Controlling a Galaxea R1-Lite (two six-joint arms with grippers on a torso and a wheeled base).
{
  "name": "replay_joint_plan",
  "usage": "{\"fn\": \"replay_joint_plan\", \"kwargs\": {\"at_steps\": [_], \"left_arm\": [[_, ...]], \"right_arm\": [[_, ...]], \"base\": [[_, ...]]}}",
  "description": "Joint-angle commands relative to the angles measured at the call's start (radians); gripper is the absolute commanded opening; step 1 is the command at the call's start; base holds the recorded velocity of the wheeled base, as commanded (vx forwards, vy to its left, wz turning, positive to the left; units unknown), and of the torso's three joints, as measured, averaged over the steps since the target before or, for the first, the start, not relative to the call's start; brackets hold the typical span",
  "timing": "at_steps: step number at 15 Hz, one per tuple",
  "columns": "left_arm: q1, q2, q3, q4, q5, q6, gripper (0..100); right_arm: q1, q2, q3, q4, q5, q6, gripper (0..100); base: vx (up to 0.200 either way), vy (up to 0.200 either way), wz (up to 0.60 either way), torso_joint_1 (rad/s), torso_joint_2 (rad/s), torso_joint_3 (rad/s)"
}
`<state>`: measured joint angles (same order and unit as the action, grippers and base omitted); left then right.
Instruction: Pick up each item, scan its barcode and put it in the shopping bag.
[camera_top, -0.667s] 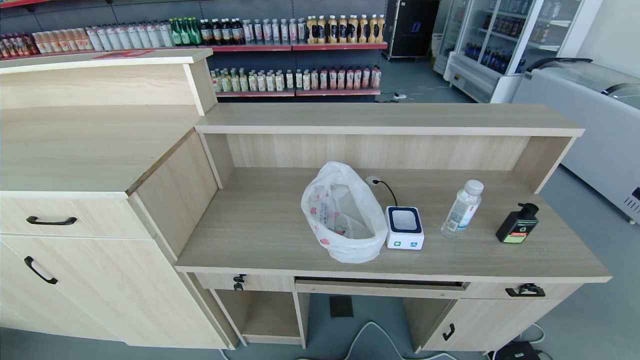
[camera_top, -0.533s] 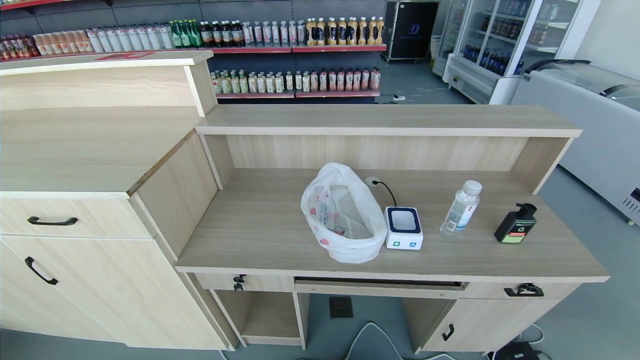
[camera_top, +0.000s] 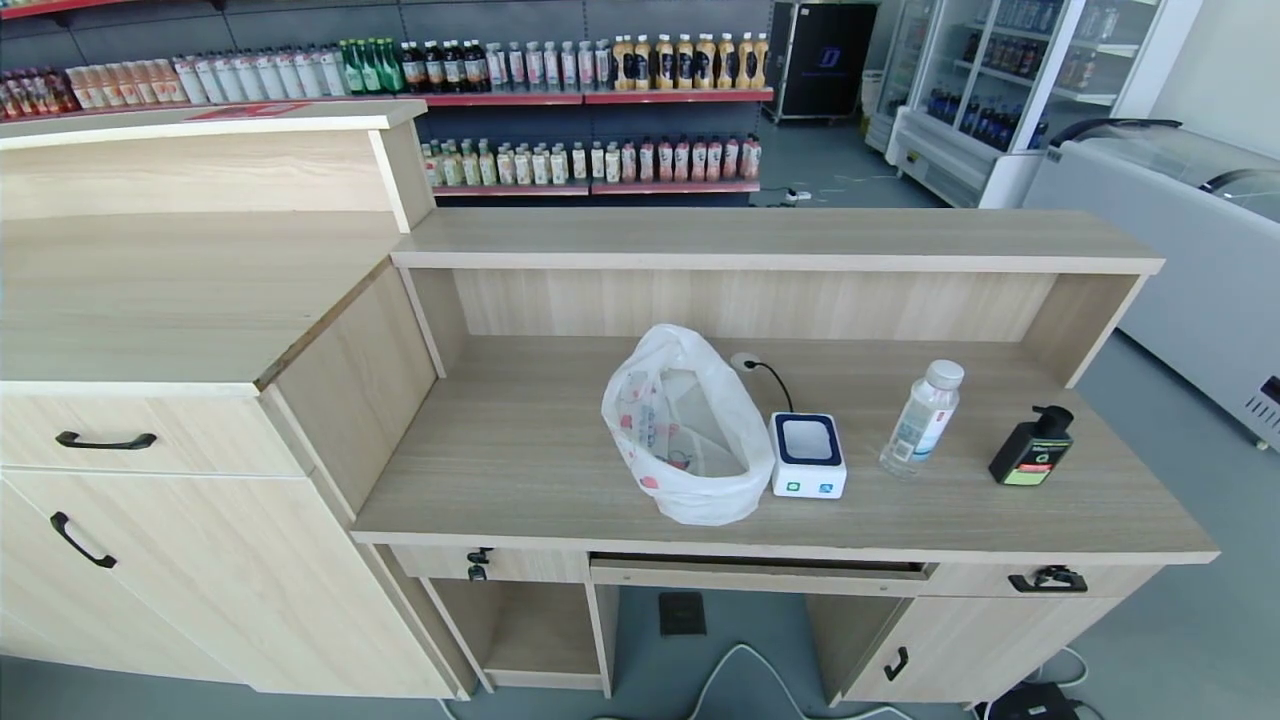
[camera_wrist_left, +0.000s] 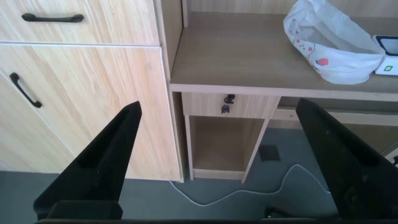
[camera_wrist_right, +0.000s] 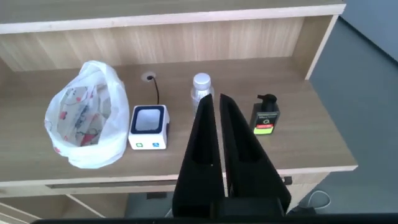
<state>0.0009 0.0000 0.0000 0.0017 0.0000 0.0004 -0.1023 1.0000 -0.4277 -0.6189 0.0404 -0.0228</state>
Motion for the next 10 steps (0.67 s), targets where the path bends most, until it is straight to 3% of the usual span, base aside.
{"fn": "replay_joint_plan", "kwargs": {"at_steps": [1, 6, 10], "left_arm": [[0.001, 0.002, 0.0, 0.0, 0.0, 0.0, 100], [0.001, 0.002, 0.0, 0.0, 0.0, 0.0, 100], [0.001, 0.002, 0.0, 0.0, 0.0, 0.0, 100]], "right_arm": [[-0.092, 0.424, -0.066, -0.186, 0.068, -0.062, 100], [-0.203, 0.79, -0.06, -0.44, 0.078, -0.149, 100], [-0.218, 0.942, -0.108, -0.469, 0.116, -0.203, 100]], "base": [[0.0, 0.0, 0.0, 0.0, 0.0, 0.0], [0.0, 0.0, 0.0, 0.0, 0.0, 0.0], [0.0, 0.0, 0.0, 0.0, 0.0, 0.0]]}}
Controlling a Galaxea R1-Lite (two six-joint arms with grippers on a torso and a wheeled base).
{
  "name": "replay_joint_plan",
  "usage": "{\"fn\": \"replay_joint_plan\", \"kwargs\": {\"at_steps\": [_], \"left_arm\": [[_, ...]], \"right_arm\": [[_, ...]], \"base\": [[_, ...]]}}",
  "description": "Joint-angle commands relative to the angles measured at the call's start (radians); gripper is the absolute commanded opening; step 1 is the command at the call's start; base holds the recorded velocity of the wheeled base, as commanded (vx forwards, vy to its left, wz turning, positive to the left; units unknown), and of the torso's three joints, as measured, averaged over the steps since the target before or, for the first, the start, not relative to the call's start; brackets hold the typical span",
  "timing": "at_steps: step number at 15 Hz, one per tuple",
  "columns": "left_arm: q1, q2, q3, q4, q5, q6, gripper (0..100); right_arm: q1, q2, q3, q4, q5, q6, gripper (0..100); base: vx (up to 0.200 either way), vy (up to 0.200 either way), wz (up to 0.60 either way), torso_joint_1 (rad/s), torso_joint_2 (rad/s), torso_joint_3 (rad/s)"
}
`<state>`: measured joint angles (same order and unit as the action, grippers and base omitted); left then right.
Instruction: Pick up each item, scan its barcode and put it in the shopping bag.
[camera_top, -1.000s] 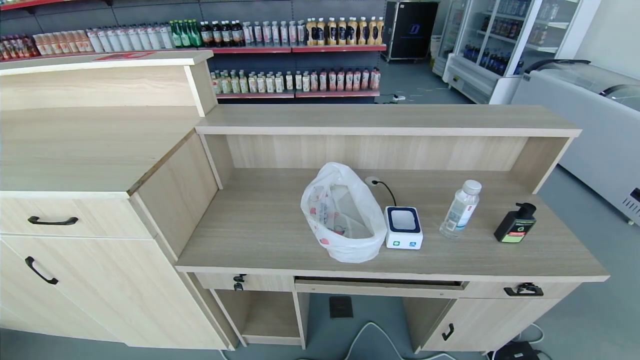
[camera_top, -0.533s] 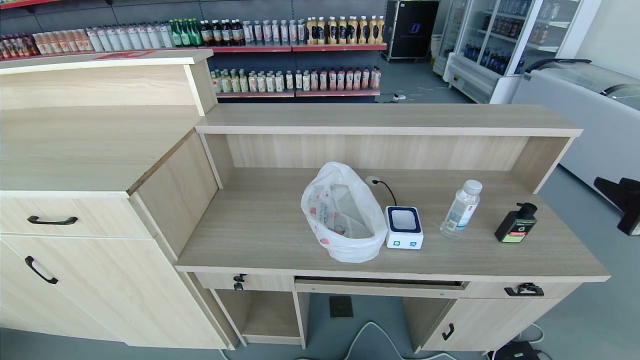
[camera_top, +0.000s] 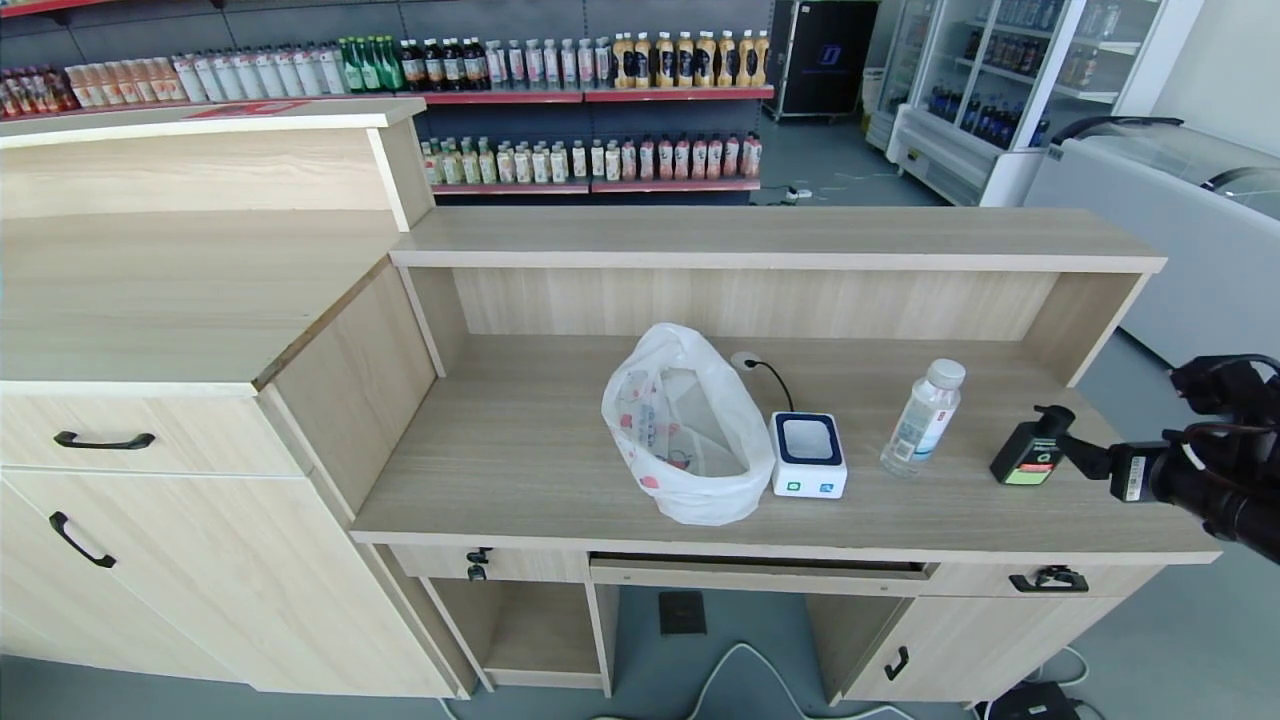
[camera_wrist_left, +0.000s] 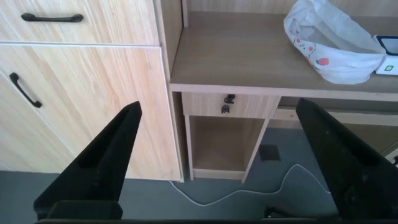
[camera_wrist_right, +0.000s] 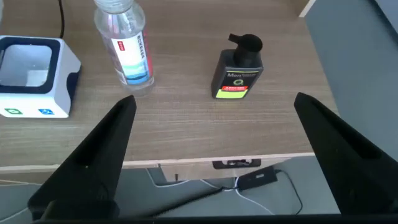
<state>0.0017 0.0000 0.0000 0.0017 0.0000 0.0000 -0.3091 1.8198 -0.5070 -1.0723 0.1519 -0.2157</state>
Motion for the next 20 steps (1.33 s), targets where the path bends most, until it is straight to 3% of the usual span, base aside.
{"fn": "replay_joint_plan", "kwargs": {"at_steps": [1, 5, 20], "left_arm": [[0.0, 0.002, 0.0, 0.0, 0.0, 0.0, 100], [0.0, 0.002, 0.0, 0.0, 0.0, 0.0, 100], [0.0, 0.002, 0.0, 0.0, 0.0, 0.0, 100]], "right_arm": [[-0.01, 0.164, -0.068, -0.021, 0.005, -0.011, 100], [0.008, 0.271, -0.229, -0.014, 0.009, -0.02, 100], [0.153, 0.469, -0.429, -0.066, 0.035, -0.031, 100]], "base": [[0.0, 0.0, 0.0, 0.0, 0.0, 0.0], [0.0, 0.0, 0.0, 0.0, 0.0, 0.0], [0.0, 0.0, 0.0, 0.0, 0.0, 0.0]]}}
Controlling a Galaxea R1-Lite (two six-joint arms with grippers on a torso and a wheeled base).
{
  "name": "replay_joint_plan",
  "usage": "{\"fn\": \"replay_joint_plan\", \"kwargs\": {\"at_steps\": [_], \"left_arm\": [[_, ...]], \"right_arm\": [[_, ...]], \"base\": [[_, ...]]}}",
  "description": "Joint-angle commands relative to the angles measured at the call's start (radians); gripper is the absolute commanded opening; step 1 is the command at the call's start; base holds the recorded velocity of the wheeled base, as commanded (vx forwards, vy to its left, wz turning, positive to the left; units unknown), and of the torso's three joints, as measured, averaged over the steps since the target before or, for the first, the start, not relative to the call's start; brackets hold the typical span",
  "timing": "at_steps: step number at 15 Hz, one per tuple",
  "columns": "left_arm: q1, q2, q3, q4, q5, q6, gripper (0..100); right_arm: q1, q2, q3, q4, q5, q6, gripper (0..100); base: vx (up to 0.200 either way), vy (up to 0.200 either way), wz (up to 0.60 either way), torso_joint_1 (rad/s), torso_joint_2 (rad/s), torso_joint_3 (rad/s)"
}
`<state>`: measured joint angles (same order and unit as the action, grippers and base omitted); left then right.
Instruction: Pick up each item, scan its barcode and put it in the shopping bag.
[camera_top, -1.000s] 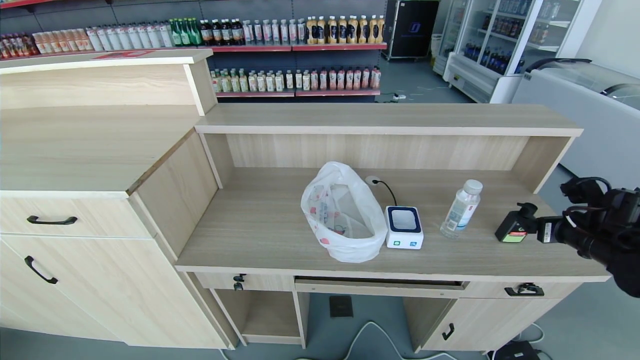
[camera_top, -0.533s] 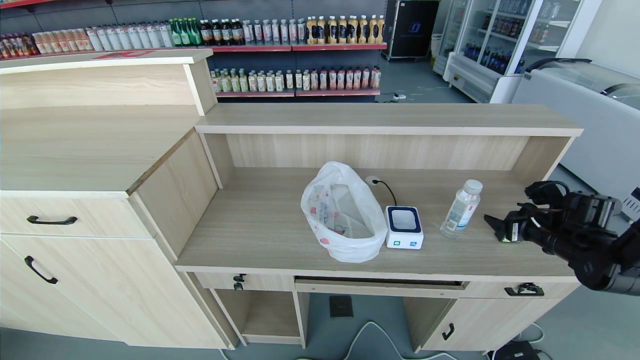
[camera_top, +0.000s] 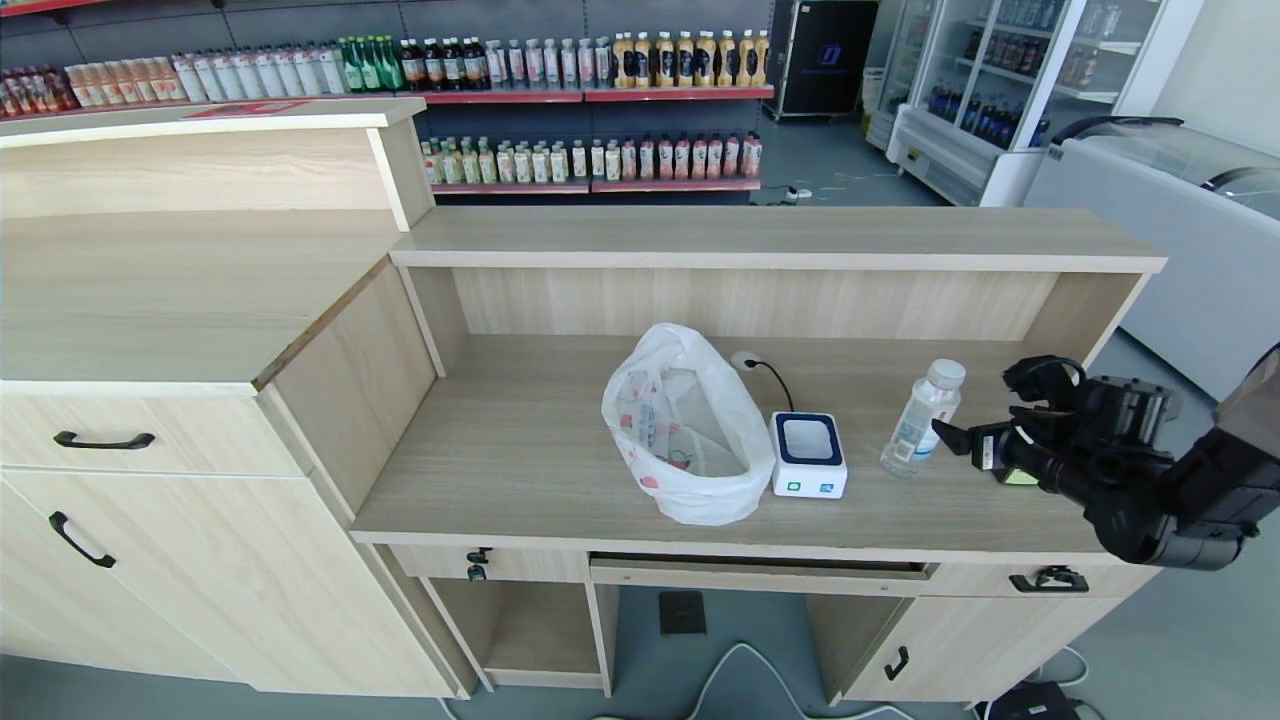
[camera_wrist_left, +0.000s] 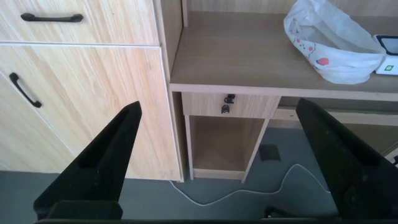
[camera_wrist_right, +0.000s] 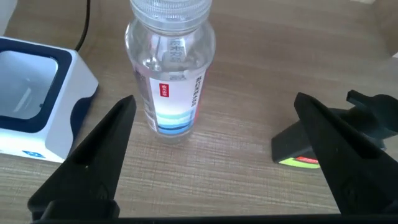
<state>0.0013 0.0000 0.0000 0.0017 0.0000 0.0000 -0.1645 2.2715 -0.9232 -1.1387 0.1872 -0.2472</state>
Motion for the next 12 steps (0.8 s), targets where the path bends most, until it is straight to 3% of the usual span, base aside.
{"fn": "replay_joint_plan", "kwargs": {"at_steps": [1, 12], "left_arm": [[0.0, 0.002, 0.0, 0.0, 0.0, 0.0, 100], [0.0, 0.002, 0.0, 0.0, 0.0, 0.0, 100]], "right_arm": [[0.01, 0.022, -0.019, -0.001, 0.0, -0.004, 100], [0.083, 0.129, -0.132, -0.006, -0.057, -0.009, 100]], "base": [[0.0, 0.0, 0.0, 0.0, 0.0, 0.0], [0.0, 0.0, 0.0, 0.0, 0.0, 0.0]]}}
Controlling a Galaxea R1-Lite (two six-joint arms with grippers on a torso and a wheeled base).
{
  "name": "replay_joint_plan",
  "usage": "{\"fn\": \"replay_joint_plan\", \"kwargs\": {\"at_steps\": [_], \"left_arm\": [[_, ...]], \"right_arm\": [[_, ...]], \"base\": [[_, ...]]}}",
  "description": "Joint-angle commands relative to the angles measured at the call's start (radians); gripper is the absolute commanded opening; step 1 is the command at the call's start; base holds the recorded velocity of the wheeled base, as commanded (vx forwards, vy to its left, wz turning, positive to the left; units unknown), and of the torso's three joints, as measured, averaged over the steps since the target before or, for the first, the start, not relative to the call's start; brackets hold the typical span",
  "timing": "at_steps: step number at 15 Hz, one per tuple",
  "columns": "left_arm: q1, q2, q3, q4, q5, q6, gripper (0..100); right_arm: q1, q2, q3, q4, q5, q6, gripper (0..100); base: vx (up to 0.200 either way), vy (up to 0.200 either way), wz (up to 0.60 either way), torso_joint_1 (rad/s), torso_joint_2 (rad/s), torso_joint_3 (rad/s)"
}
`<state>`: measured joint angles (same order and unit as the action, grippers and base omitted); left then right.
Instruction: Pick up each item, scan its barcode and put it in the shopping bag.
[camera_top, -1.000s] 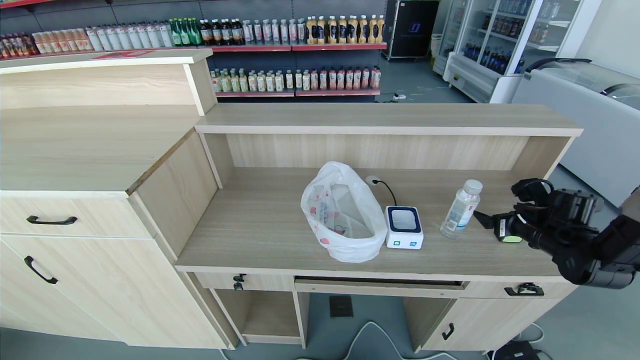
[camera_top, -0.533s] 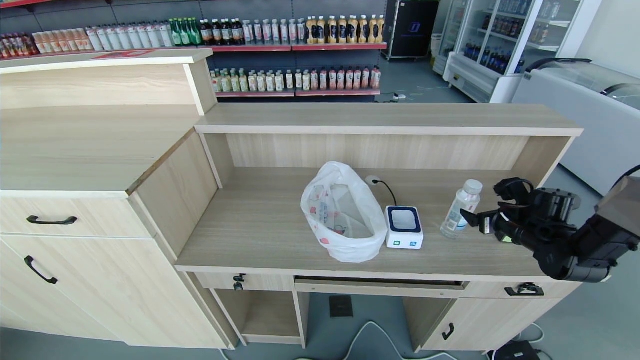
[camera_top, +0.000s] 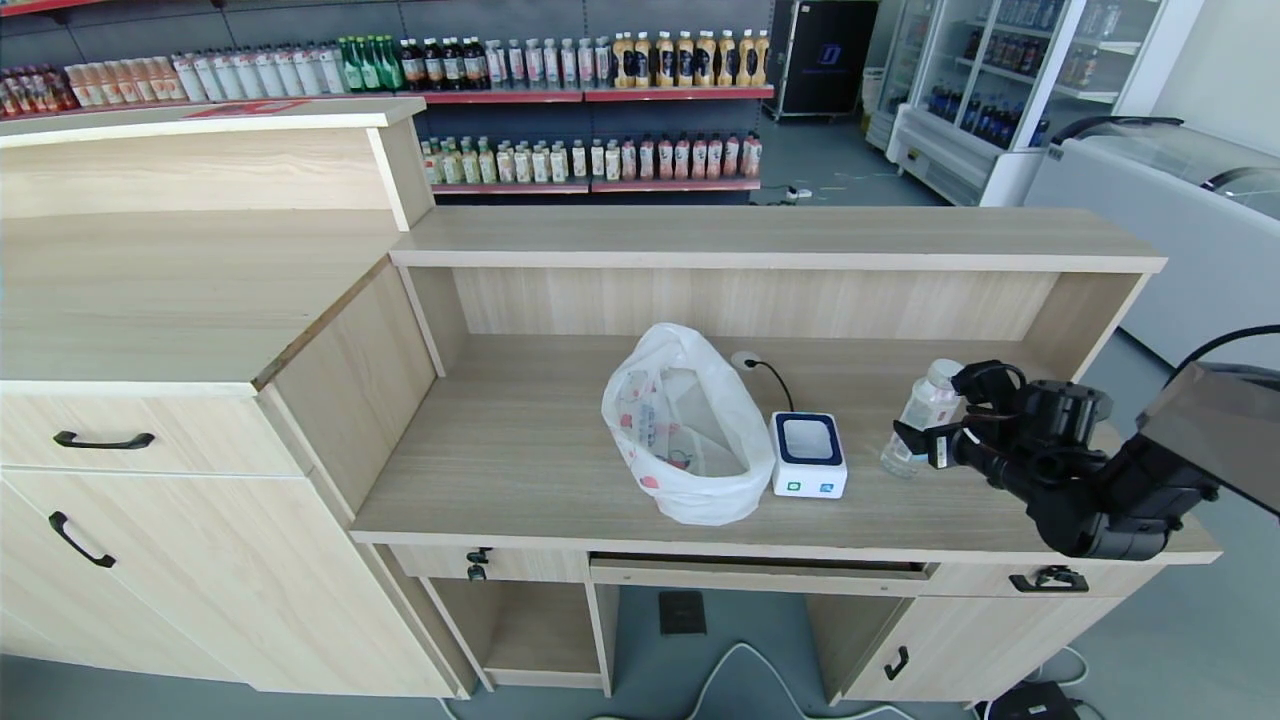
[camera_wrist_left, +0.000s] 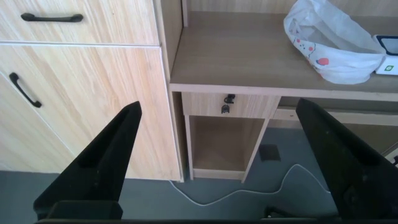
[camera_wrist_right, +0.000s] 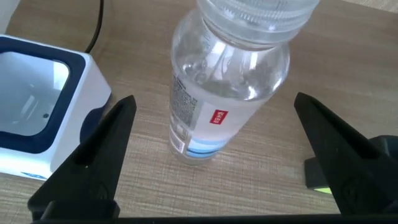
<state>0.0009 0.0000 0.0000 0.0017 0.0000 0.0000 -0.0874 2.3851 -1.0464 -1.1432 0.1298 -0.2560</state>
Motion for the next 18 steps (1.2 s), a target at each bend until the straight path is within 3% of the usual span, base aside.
{"fn": "replay_joint_plan", "kwargs": {"at_steps": [1, 18], "left_arm": [[0.001, 0.002, 0.0, 0.0, 0.0, 0.0, 100], [0.001, 0.002, 0.0, 0.0, 0.0, 0.0, 100]], "right_arm": [[0.012, 0.026, -0.03, -0.001, -0.01, 0.0, 100], [0.068, 0.157, -0.195, -0.001, -0.042, 0.023, 100]], "base": [[0.0, 0.0, 0.0, 0.0, 0.0, 0.0], [0.0, 0.0, 0.0, 0.0, 0.0, 0.0]]}}
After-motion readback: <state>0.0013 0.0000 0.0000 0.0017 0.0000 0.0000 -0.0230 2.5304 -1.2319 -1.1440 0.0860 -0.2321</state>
